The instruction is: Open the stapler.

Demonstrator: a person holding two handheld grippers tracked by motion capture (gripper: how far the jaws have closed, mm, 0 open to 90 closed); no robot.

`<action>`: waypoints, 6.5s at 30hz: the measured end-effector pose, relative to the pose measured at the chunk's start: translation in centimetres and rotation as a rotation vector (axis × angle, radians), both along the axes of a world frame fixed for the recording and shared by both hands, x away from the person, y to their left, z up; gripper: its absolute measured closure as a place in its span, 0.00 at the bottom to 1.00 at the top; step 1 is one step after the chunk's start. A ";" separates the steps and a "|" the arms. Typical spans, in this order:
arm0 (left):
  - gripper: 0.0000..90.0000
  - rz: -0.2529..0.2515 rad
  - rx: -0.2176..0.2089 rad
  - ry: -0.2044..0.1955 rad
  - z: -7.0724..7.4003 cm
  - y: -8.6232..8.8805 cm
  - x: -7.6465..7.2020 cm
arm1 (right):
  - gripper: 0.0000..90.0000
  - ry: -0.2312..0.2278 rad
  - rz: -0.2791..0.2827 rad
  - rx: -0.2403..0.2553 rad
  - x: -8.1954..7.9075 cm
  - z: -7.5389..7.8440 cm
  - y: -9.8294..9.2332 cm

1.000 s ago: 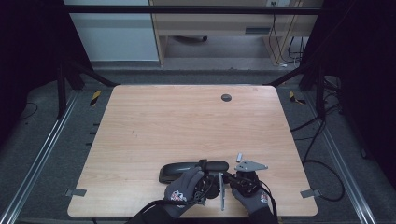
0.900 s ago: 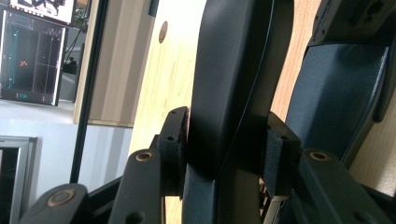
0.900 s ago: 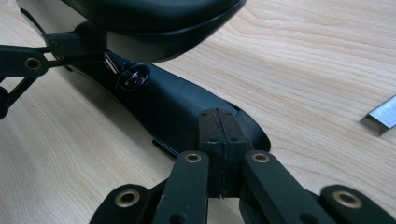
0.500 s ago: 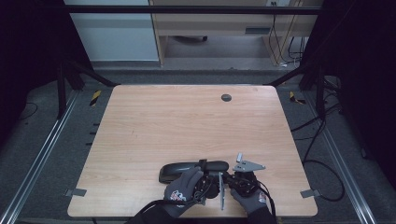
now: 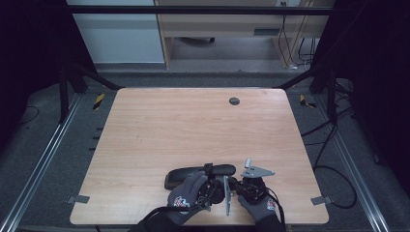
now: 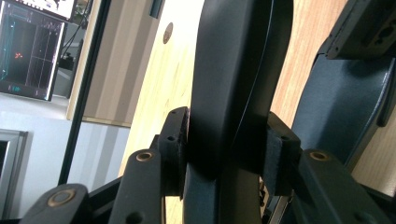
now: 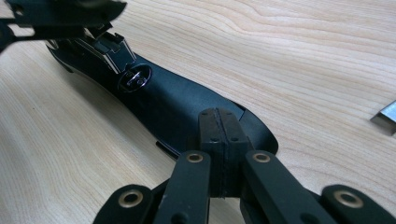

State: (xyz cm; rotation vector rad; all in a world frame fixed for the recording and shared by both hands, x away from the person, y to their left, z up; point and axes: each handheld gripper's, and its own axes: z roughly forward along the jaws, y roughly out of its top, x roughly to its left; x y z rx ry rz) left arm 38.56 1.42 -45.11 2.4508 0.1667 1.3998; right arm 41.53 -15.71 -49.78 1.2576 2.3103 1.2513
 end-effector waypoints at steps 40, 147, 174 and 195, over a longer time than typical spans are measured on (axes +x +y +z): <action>0.65 0.054 -0.267 0.077 4.0 3.7 0.4 | 1.00 0.008 -0.016 -0.006 -0.1 0.1 0.2; 0.61 0.153 -0.747 0.245 7.9 16.6 1.2 | 1.00 0.019 -0.008 -0.033 -0.1 0.3 0.4; 0.59 0.172 -0.799 0.250 7.6 18.4 1.1 | 1.00 0.028 -0.007 -0.025 -0.1 0.4 0.5; 0.56 0.220 -0.920 0.286 6.4 22.1 1.2 | 1.00 0.027 -0.007 -0.021 -0.1 0.4 0.4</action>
